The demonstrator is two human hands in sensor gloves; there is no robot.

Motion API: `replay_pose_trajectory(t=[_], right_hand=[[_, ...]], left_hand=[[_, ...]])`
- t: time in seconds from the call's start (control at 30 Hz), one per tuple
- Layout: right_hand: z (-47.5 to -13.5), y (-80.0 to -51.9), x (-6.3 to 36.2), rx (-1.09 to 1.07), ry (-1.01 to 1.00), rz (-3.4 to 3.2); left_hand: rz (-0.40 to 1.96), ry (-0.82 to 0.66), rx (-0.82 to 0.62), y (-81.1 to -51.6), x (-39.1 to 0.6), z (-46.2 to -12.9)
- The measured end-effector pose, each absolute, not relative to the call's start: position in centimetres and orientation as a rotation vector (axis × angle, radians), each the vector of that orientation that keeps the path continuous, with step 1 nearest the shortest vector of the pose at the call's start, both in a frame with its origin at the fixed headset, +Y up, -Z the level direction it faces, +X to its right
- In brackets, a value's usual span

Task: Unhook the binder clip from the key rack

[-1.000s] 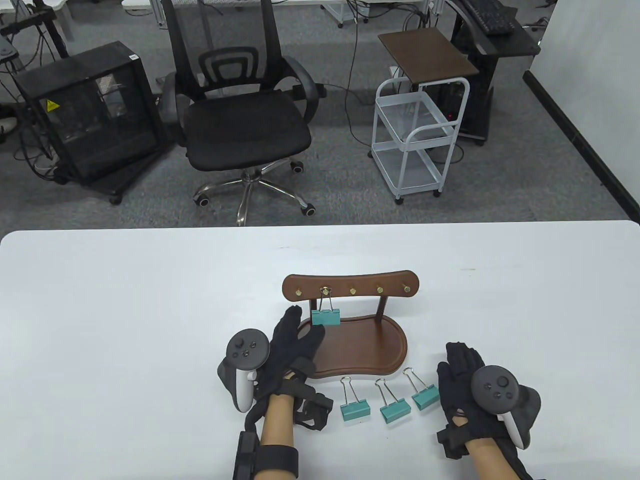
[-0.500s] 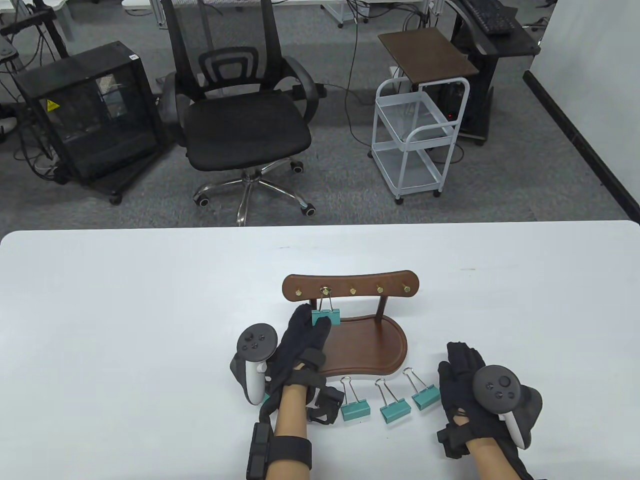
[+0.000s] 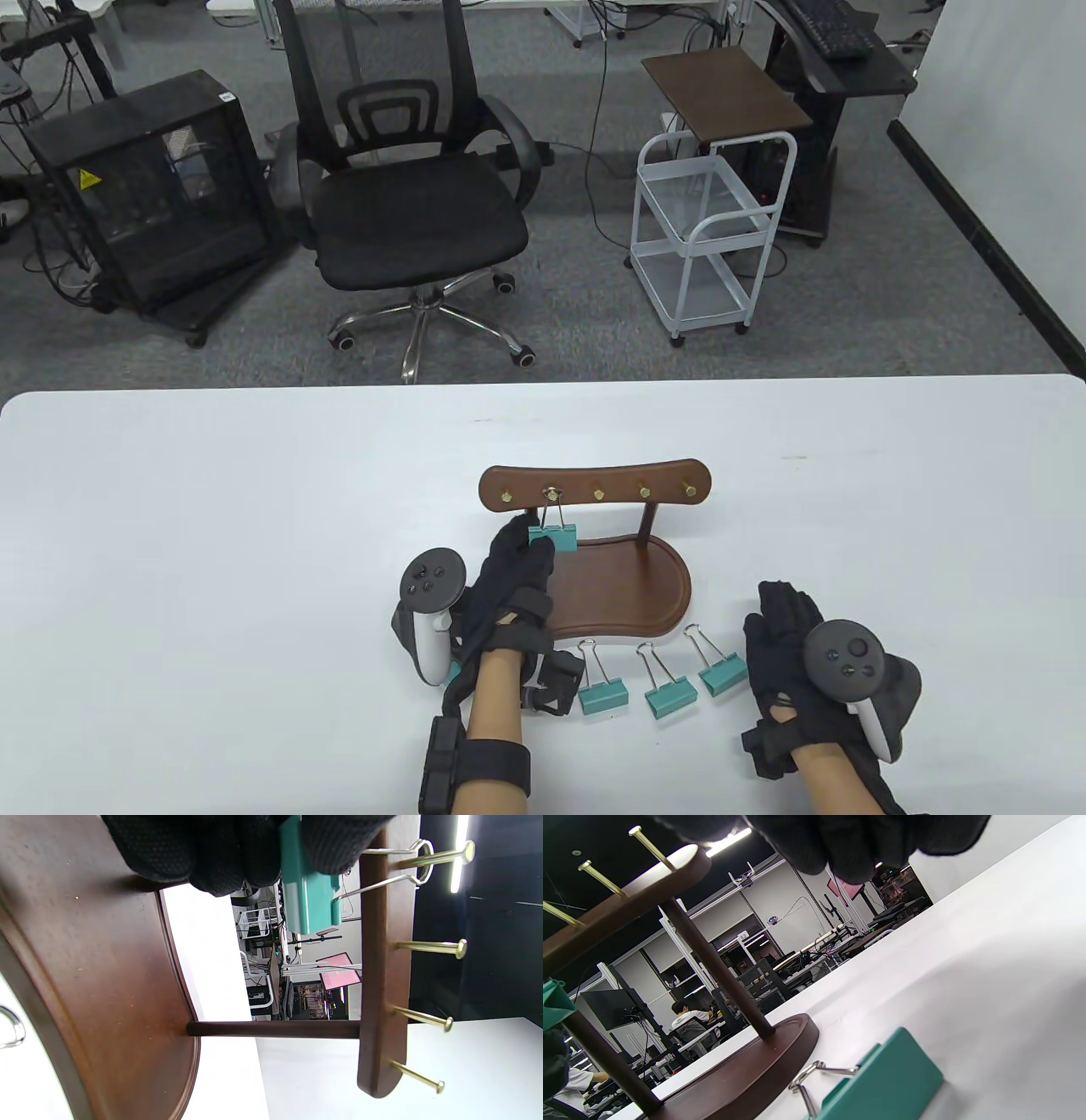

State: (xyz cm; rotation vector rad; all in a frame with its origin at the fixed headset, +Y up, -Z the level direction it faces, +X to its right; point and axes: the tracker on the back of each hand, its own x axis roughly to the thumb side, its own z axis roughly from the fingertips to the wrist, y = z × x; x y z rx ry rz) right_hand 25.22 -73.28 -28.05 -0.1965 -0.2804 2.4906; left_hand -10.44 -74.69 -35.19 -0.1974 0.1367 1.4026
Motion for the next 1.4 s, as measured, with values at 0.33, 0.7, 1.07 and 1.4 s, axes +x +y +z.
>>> replay_pose_trajectory(t=[0.33,0.7,1.07,1.4], right_hand=[[-28.1,-73.3,25.2,-0.197,-0.281,2.488],[-28.1,-73.3,25.3,-0.202,-0.28,2.486],[-28.1,-73.3,25.3,-0.206,-0.278,2.478],[-28.1,-73.4,25.2,-0.196,-0.274,2.482]], left_hand=[[1.413,0.136,-0.157,-74.5,-10.8,-35.0],[1.434,0.11,-0.137,-74.1,-11.4,-34.8],[1.435,0.077,-0.143,-73.9,-11.6,-34.9],[1.442,0.043,-0.131,-73.5,-12.1,-33.8]])
